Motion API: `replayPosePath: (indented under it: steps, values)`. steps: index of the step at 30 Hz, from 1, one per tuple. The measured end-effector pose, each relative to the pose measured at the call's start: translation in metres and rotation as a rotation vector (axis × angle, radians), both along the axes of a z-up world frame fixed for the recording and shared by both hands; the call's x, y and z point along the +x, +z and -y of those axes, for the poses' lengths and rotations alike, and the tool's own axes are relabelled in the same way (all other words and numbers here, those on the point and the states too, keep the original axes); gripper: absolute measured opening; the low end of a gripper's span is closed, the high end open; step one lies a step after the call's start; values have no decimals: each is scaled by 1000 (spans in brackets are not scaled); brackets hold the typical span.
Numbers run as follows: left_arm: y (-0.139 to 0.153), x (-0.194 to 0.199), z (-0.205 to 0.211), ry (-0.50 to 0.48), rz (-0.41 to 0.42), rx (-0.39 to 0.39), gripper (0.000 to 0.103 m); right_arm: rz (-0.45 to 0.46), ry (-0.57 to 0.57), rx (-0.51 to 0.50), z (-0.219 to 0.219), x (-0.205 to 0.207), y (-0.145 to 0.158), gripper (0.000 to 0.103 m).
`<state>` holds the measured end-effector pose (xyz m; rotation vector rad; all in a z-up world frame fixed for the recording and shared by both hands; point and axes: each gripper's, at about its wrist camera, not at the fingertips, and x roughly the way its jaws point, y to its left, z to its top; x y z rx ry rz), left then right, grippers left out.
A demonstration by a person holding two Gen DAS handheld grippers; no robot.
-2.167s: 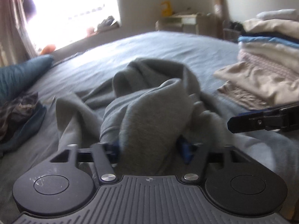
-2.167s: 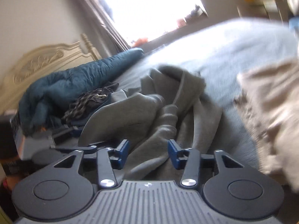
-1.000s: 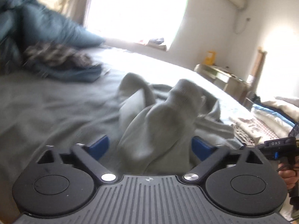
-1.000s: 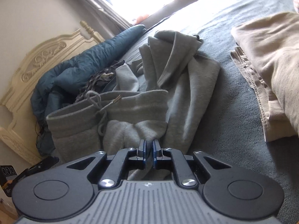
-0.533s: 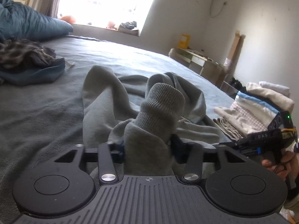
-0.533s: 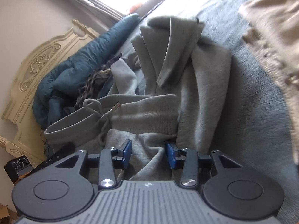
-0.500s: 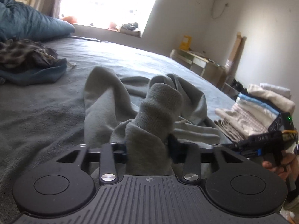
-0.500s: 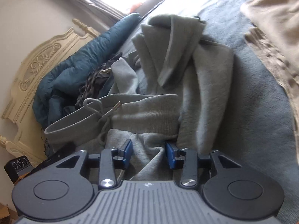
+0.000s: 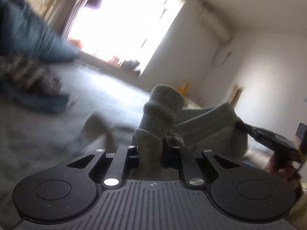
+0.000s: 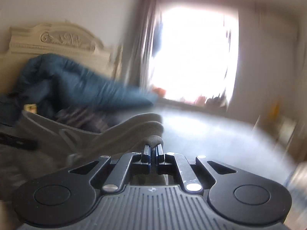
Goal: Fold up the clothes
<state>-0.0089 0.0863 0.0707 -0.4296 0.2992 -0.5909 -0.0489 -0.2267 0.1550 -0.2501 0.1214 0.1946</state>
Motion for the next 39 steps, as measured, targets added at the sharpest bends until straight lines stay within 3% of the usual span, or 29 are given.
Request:
replayPosePath:
  steps: [5, 8, 11, 15, 17, 19, 22, 29, 35, 39]
  values:
    - [109, -13, 14, -53, 202, -70, 11, 295, -110, -75, -1, -19, 102, 6]
    - [181, -23, 27, -99, 282, -115, 11, 426, -179, -72, 8, -26, 164, 6]
    - [242, -47, 47, -126, 402, -106, 11, 553, -242, -44, 20, -40, 225, 6]
    - [293, -77, 71, -151, 521, -72, 11, 685, -298, -3, 31, -59, 286, 6]
    - [301, -80, 78, -169, 498, -72, 11, 713, -315, -8, 30, -61, 301, 6]
    - [293, -78, 81, -160, 474, -73, 11, 713, -332, -34, 24, -53, 299, 6]
    - [256, -64, 74, -132, 422, -76, 11, 653, -306, -42, 14, -29, 269, 6]
    - [115, -25, 10, 42, 223, -133, 11, 457, -187, -91, -46, 62, 144, 6]
    - [10, -4, -57, 228, 56, -234, 11, 326, -27, -152, -181, 133, 32, 6]
    - [-25, 2, -105, 402, -29, -274, 11, 238, 90, -205, -274, 168, -16, 6]
